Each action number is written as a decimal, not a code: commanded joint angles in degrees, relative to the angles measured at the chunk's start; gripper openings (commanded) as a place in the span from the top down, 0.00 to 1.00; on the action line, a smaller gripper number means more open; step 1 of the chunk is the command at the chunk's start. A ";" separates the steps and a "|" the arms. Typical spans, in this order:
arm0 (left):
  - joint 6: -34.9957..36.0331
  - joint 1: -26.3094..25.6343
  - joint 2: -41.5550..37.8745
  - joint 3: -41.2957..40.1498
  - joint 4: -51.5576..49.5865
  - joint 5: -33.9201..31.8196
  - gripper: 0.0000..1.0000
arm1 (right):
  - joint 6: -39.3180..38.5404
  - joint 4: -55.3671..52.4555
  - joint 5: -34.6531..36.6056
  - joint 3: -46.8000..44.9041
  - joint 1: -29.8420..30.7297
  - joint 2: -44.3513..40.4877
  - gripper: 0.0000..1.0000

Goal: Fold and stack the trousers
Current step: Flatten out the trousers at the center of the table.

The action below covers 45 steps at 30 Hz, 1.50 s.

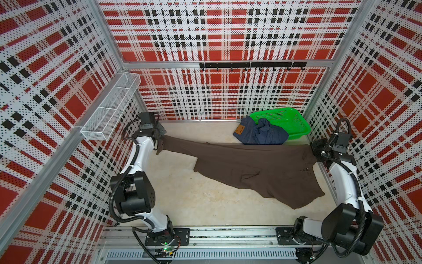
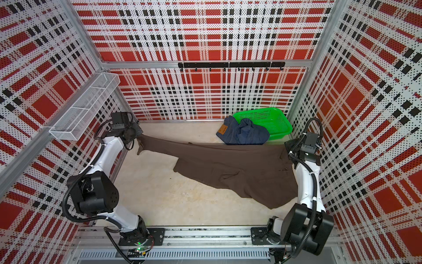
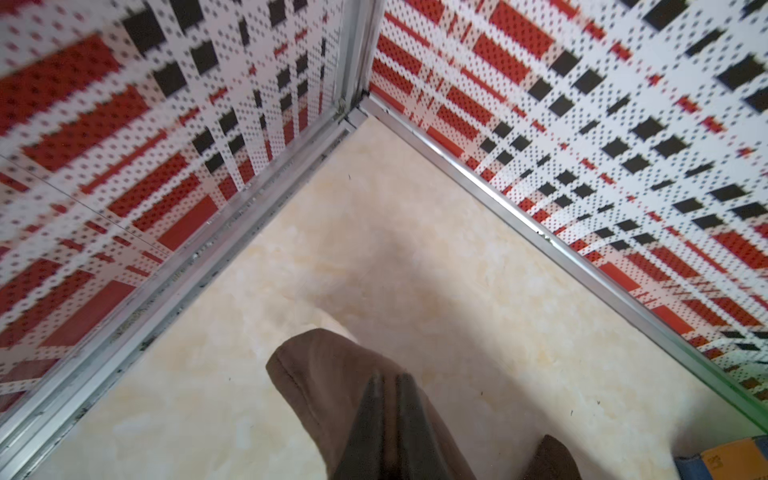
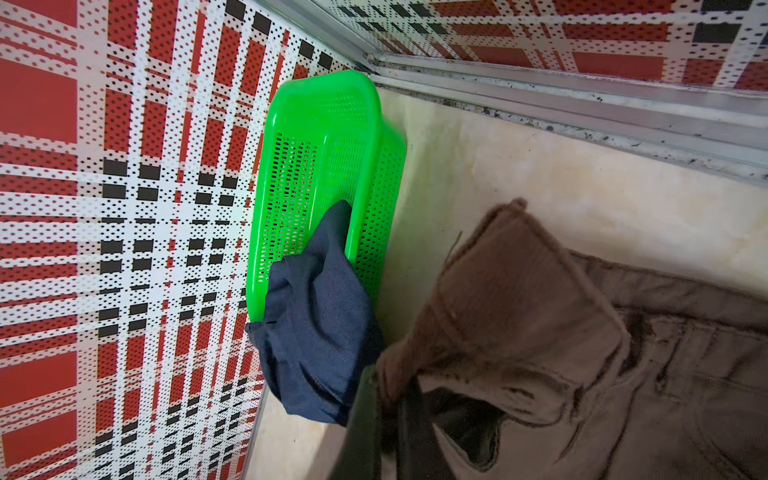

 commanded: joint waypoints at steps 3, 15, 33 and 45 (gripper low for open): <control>2.71 -0.53 9.44 11.82 -1.98 -0.69 1.00 | 1.62 2.91 2.22 8.92 -0.43 6.76 1.00; 1.05 -5.60 43.81 45.05 -11.83 3.36 1.00 | 4.40 3.99 1.14 20.41 2.49 27.56 1.00; -0.60 -5.40 43.13 49.40 -9.61 5.22 0.40 | 6.05 5.29 0.07 22.19 3.94 30.95 0.71; 0.71 -10.50 7.05 6.31 3.29 1.20 0.24 | -2.30 -1.51 3.73 15.15 6.04 13.90 0.31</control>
